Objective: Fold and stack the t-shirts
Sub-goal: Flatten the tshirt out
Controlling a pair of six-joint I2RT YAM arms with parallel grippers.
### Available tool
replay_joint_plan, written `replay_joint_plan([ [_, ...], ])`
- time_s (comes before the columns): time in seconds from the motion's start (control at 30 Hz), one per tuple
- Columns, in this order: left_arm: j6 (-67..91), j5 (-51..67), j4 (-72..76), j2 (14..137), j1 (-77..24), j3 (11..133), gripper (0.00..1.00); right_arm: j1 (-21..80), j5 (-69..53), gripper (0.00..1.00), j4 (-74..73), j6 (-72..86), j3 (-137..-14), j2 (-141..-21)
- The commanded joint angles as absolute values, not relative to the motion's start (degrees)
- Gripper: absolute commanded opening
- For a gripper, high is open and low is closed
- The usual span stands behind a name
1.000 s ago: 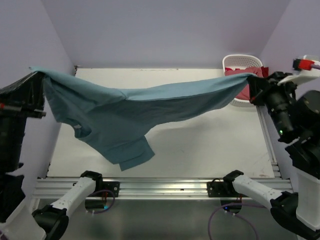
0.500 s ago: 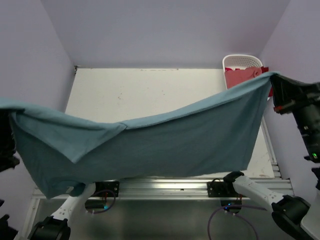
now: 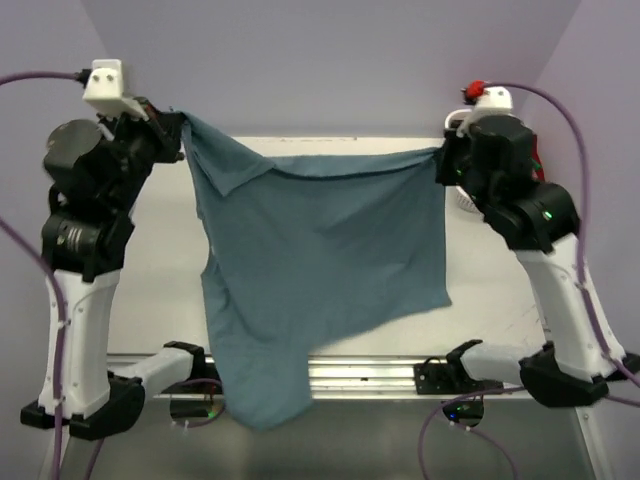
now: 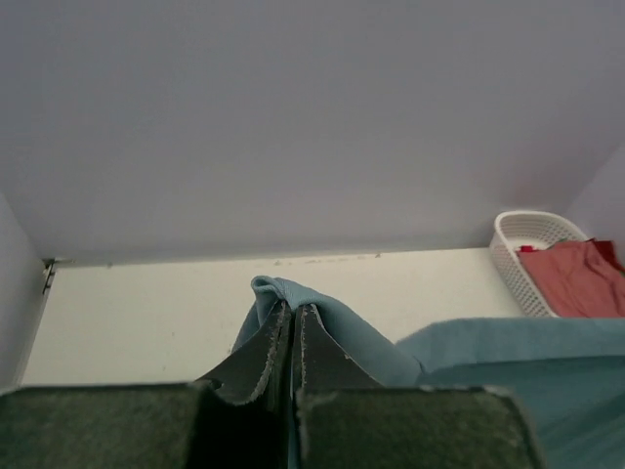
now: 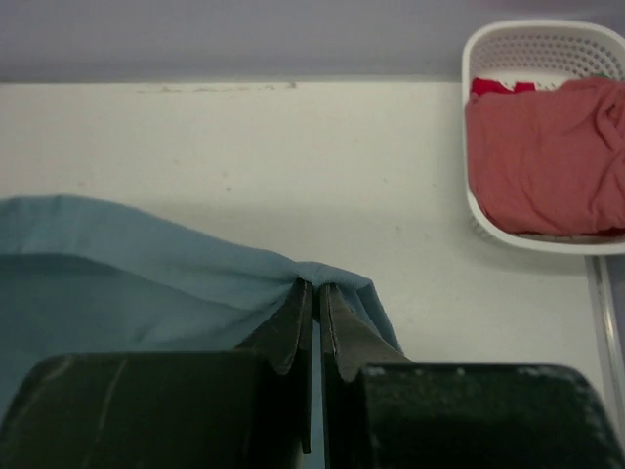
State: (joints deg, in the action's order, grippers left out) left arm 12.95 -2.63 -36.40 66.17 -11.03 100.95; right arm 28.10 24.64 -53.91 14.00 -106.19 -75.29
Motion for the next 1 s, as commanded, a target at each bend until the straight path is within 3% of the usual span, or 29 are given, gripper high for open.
replay_joint_plan([
  [0.0,14.75,5.69,-28.66,52.15,-11.25,108.11,0.00,28.04,16.29,0.00,-44.66,13.10,-107.06,-57.88],
  [0.17,20.03,22.22,-23.83,41.41,-11.25,109.15,0.00,27.95,-5.57,0.00,-45.61,12.83,-109.58,-49.05],
  [0.43,29.53,36.99,-20.31,37.61,-9.58,121.81,0.00,27.95,-21.44,0.00,-46.59,15.20,-121.81,-43.24],
  [0.6,25.25,34.03,-22.49,41.65,-9.32,123.58,0.00,27.95,-12.15,0.00,-46.93,15.65,-122.26,-47.98],
  [0.7,19.63,25.86,-25.22,43.41,-9.32,117.97,0.00,27.95,-1.16,0.00,-49.21,16.17,-119.45,-52.80],
  [0.97,14.06,1.25,-21.01,48.76,-9.32,87.13,0.00,27.95,17.39,0.00,-48.52,17.58,-98.72,-65.20],
])
